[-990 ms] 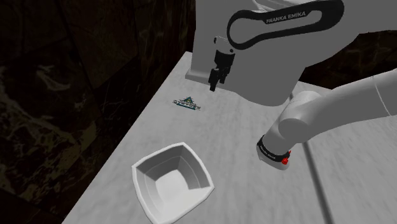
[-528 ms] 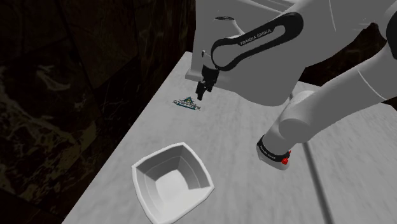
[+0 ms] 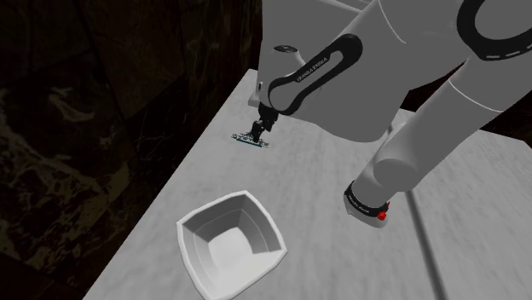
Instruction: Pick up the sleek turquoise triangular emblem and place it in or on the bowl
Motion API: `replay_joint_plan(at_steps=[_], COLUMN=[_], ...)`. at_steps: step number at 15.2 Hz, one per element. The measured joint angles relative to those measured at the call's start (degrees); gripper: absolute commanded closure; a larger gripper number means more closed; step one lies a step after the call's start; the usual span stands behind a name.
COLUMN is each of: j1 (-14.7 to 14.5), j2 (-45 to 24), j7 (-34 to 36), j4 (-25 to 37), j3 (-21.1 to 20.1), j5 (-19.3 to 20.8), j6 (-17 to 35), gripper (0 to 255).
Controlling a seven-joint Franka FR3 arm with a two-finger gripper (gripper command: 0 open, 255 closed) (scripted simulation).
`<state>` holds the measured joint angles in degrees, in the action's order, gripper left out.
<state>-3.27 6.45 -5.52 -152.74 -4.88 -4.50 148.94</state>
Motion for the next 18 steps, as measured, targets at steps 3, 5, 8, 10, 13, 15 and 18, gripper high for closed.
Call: replay_joint_plan(at_steps=[3, 5, 8, 10, 13, 15, 18], j1=[-0.06, -0.13, -0.1, -0.1, -0.1, -0.07, -0.08], j2=[-2.76, -4.15, -4.9, -5.0, -5.03, -4.98, -4.97], j7=[0.14, 0.27, 0.24, 0.25, 0.26, 0.25, 0.23], j4=[-0.2, -0.47, -0.39, -0.36, -0.35, -0.31, -0.32], j3=[-0.14, -0.23, -0.21, -0.21, -0.22, -0.18, -0.18], j5=[0.09, 0.11, 0.15, 0.16, 0.17, 0.17, 0.17], j6=[3.0, 4.68, 5.36, 5.44, 5.46, 5.48, 5.49], gripper=[0, 0, 0, 0, 255, 255, 255])
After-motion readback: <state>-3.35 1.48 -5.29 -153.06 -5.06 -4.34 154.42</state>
